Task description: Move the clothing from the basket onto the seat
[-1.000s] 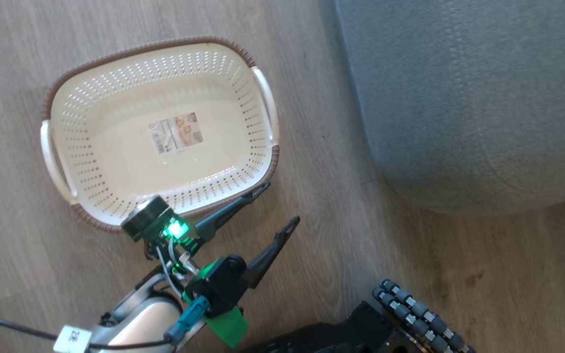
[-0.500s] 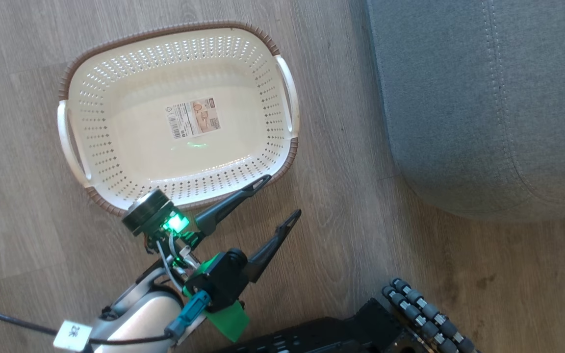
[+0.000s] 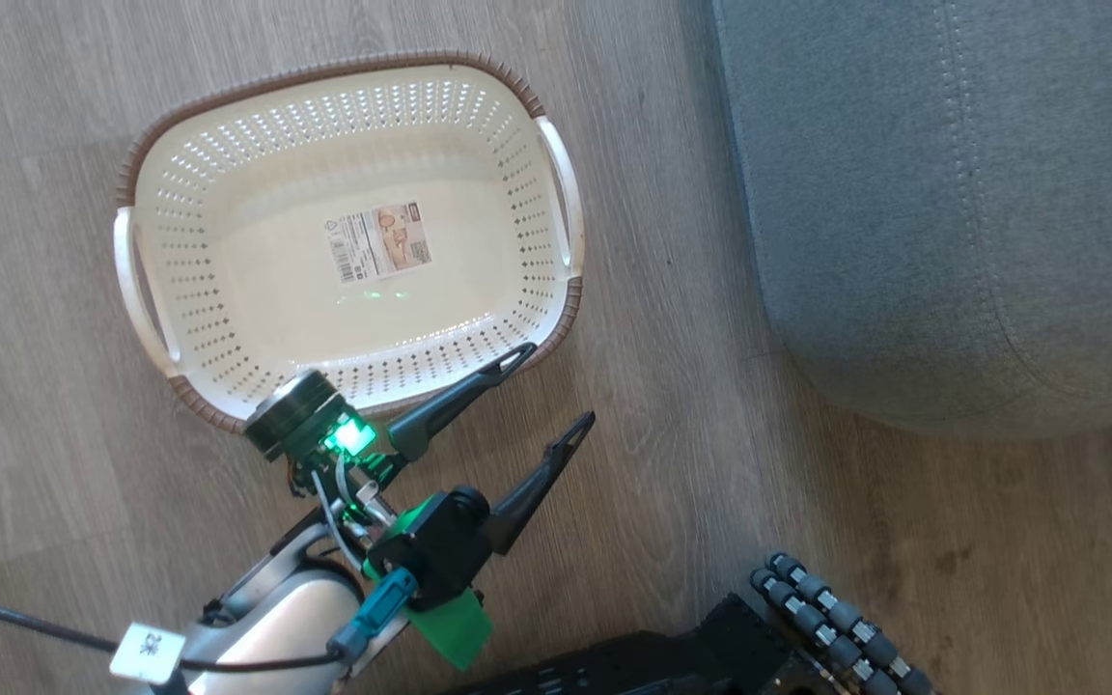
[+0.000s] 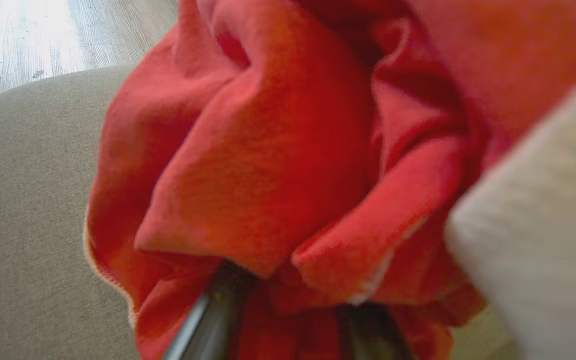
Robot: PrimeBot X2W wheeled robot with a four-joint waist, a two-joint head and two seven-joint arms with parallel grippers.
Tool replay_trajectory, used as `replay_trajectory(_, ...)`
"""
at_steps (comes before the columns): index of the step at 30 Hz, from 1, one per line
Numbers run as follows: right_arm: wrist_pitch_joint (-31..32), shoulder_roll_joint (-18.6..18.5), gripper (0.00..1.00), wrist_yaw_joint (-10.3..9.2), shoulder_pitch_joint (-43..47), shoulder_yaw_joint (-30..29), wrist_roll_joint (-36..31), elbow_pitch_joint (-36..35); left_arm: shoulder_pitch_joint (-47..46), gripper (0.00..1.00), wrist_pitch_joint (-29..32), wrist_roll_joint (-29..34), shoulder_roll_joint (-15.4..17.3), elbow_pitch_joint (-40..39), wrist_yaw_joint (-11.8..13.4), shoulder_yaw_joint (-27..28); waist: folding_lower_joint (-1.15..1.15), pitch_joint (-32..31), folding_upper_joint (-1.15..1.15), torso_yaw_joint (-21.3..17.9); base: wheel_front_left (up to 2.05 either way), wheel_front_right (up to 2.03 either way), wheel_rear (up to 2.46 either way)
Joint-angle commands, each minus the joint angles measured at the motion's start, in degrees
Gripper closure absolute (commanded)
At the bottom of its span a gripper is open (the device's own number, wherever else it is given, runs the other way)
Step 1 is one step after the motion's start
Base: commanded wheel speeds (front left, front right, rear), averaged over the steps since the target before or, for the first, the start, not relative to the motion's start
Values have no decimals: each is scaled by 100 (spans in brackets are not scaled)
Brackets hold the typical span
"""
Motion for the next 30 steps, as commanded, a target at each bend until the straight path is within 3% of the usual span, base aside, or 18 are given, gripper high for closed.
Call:
replay_trajectory(1, -69, -158, 0, -1, -3, 51, -27, -90, -8, 0, 11, -44, 28, -143, 51, 101, 0, -56, 0, -4, 0, 0, 0)
replay_trajectory(10, -143, -148, 0, -1, 108, 355, -133, 5, 31, 0, 11, -183, -224, -83, 36, 85, 0, -531, 0, -50, 0, 0, 0)
replay_trajectory(20, -106, -254, 0, -1, 280, 1016, -212, -39, 165, 0, 11, -246, -789, 125, -24, 18, 0, -1506, 0, -16, 0, 0, 0)
replay_trajectory(30, -223, -392, 0, -1, 543, 1757, 314, -520, 419, 0, 11, -351, -1341, 251, -45, 286, 0, -2335, 0, 121, 0, 0, 0)
